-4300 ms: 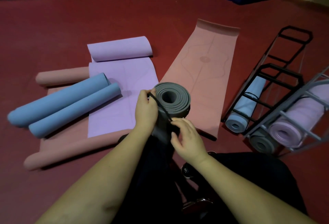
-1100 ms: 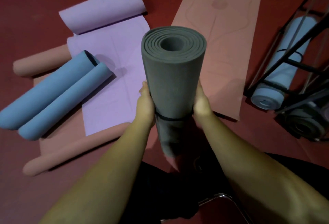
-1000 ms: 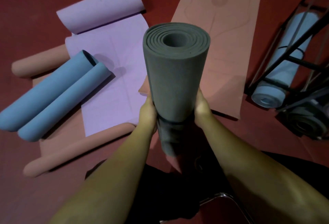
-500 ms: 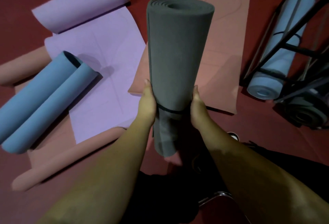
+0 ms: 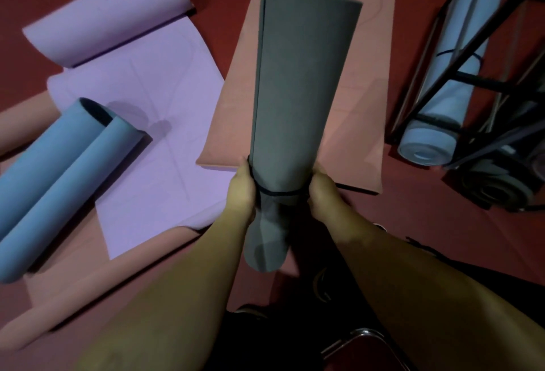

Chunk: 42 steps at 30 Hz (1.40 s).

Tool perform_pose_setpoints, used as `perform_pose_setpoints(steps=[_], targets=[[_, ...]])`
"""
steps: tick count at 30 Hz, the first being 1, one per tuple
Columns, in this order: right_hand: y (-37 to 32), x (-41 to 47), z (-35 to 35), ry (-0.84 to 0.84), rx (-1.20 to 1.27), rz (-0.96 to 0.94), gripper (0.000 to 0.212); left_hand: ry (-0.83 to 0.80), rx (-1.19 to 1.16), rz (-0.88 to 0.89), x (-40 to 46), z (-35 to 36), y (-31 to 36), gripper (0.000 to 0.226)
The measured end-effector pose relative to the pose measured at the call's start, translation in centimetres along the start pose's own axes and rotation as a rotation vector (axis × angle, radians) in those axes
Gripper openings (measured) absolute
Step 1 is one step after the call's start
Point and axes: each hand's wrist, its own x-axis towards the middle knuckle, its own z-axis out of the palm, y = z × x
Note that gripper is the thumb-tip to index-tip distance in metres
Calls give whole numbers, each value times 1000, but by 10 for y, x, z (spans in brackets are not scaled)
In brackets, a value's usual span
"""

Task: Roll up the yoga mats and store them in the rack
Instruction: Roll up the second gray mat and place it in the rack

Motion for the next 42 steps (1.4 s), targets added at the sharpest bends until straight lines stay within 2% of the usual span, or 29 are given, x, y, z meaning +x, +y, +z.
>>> perform_pose_setpoints(steps=[2, 5, 7, 10, 14, 20, 24, 28, 32, 34, 37, 42], targets=[[-6, -5, -7, 54, 52, -3, 42, -45, -14, 22, 0, 5, 5, 65], [-11, -16, -22, 58, 184, 19, 65, -183, 25, 71, -14, 15, 16, 63], [-10, -26, -34, 62, 209, 37, 76, -262, 132, 128, -27, 22, 20, 60], [-1, -40, -65, 68, 228, 71, 82, -347, 348, 219, -49, 29, 14, 64], [5, -81, -90, 28, 230, 121, 61, -434, 605, 368, -69, 43, 1, 61], [11, -107, -129, 83, 199, 156, 57, -527, 792, 390, -86, 68, -19, 68], [-1, -108, -157, 120, 208, 191, 54, -576, 789, 405, -94, 91, -20, 60], [-8, -111, -175, 120, 154, 283, 51, -617, 831, 376, -88, 102, -29, 70], [-7, -109, -184, 66, 189, 309, 51, -726, 668, 289, -92, 103, -48, 74], [-1, -109, -185, 61, 307, 292, 52, -757, 646, 268, -89, 107, -54, 71], [10, -98, -190, 95, 390, 233, 54, -737, 728, 313, -86, 114, -54, 66], [1, -88, -206, 112, 253, 278, 44, -702, 713, 311, -82, 127, -55, 72]])
